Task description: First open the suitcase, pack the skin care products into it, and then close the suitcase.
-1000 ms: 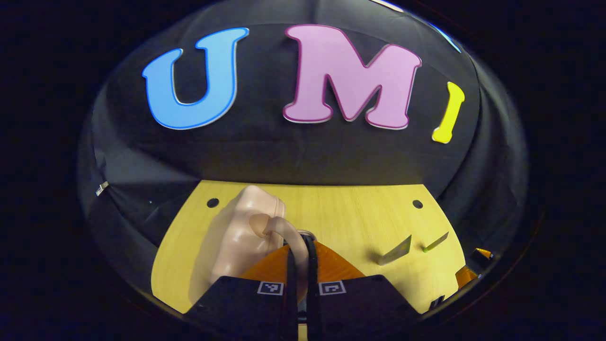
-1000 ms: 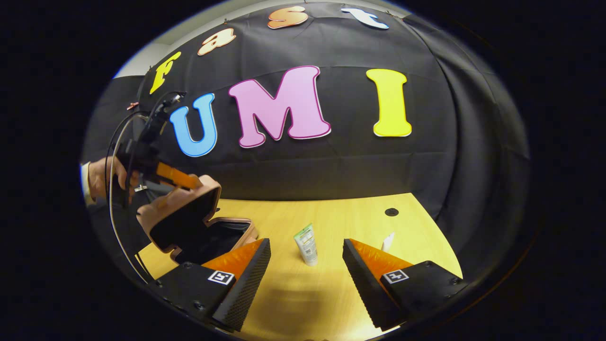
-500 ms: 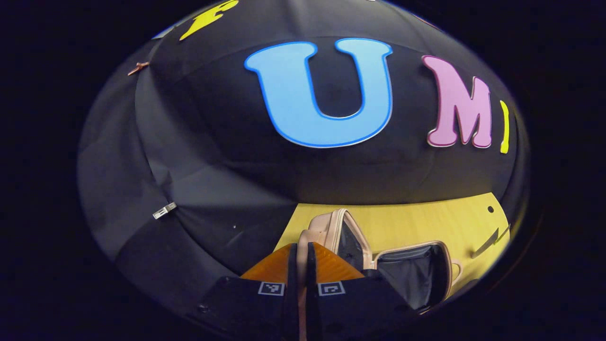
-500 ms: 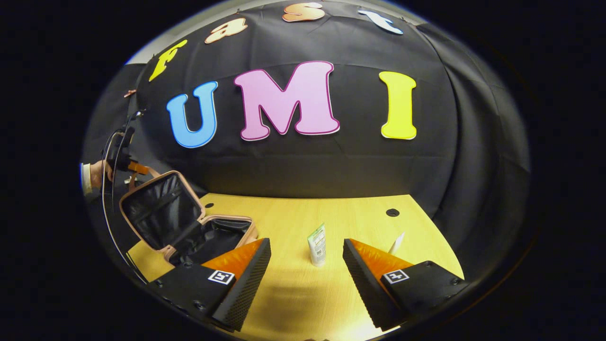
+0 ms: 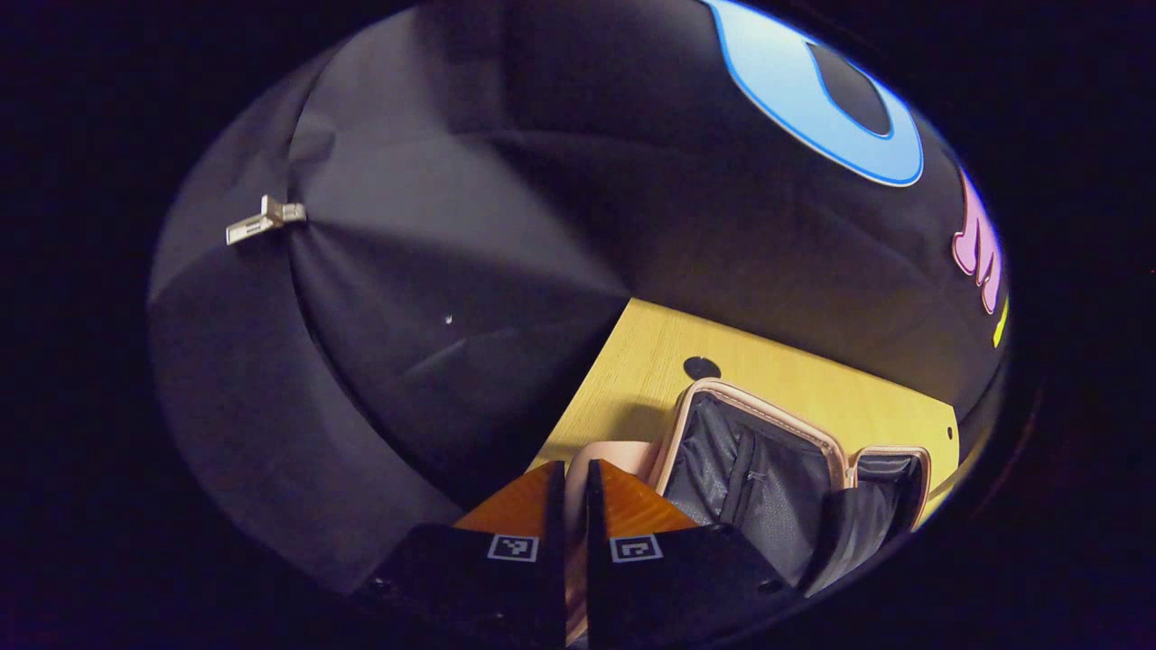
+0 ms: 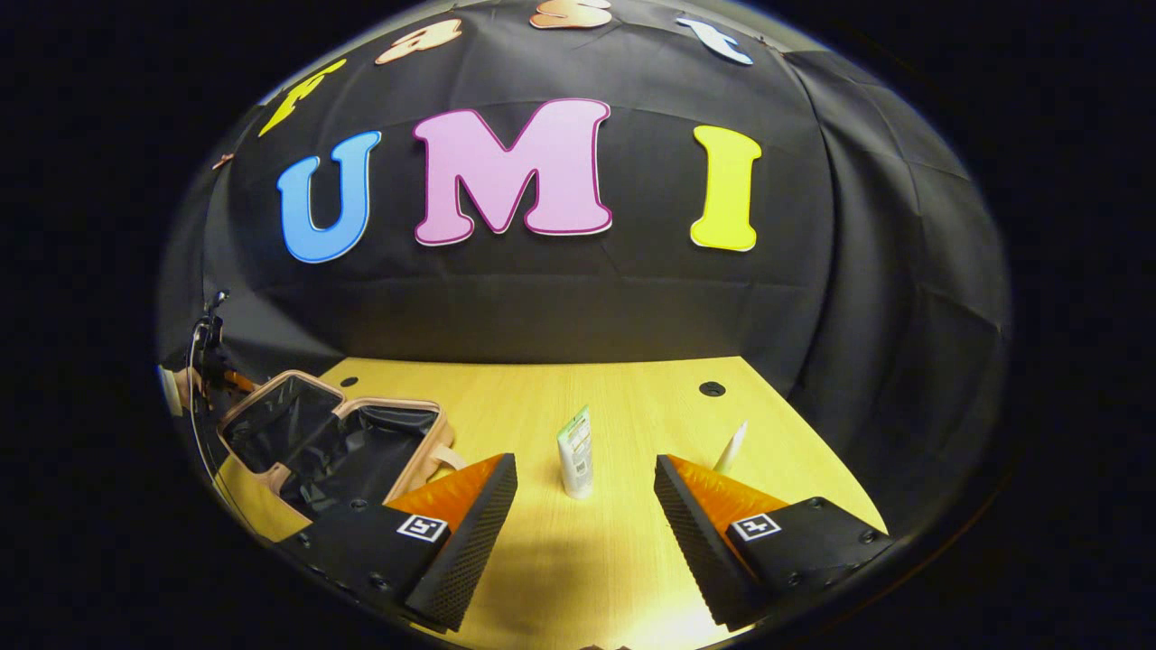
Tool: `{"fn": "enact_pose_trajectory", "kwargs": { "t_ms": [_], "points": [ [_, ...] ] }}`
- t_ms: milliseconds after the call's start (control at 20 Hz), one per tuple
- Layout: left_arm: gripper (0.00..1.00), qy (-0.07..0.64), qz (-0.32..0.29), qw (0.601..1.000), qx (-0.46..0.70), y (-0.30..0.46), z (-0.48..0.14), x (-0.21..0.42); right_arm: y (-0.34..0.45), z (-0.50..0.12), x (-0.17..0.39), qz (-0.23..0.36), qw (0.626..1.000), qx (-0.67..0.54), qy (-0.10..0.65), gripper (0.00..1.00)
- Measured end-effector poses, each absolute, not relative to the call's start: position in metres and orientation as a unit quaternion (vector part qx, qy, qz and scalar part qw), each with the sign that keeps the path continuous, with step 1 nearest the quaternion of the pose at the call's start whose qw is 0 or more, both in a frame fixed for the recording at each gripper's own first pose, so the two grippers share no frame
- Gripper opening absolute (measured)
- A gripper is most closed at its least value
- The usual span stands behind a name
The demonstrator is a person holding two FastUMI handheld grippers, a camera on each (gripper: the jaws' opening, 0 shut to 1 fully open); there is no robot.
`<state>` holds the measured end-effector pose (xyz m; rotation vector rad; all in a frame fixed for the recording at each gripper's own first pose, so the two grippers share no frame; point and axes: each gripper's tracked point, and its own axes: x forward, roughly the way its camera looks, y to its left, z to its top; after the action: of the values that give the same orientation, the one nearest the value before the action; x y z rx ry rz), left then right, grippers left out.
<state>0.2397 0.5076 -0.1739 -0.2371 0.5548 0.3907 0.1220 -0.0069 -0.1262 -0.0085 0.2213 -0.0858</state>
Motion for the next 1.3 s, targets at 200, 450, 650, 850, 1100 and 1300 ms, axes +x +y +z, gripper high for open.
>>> {"fn": "enact_pose_trajectory", "kwargs": {
  "t_ms": [200, 450, 650, 850, 1100, 1300],
  "points": [
    [0.42, 0.227, 0.221, 0.943, -0.101, 0.506, -0.152, 0.238, -0.014, -0.131, 0.123, -0.048, 0.993, 0.003, 0.106, 0.97],
    [0.96, 0.094, 0.208, 0.974, -0.008, 0.429, -0.033, 0.206, -0.043, -0.124, 0.128, -0.056, 0.994, 0.005, 0.095, 0.97],
    [0.95, 0.025, 0.183, 0.982, 0.03, 0.311, 0.029, 0.173, -0.073, -0.114, 0.127, -0.062, 0.993, 0.025, 0.097, 0.97],
    [0.95, 0.012, 0.148, 0.989, -0.023, 0.158, 0.011, 0.136, -0.087, -0.115, 0.122, -0.051, 0.991, 0.055, 0.114, 0.97],
    [0.96, 0.012, 0.042, 0.999, -0.027, 0.0, -0.051, 0.141, -0.109, -0.124, 0.123, -0.031, 0.992, 0.036, 0.121, 0.97],
    [0.96, 0.085, -0.037, 0.995, -0.043, -0.104, -0.144, 0.152, -0.132, -0.147, 0.132, -0.035, 0.99, 0.038, 0.132, 0.97]
  ]
}}
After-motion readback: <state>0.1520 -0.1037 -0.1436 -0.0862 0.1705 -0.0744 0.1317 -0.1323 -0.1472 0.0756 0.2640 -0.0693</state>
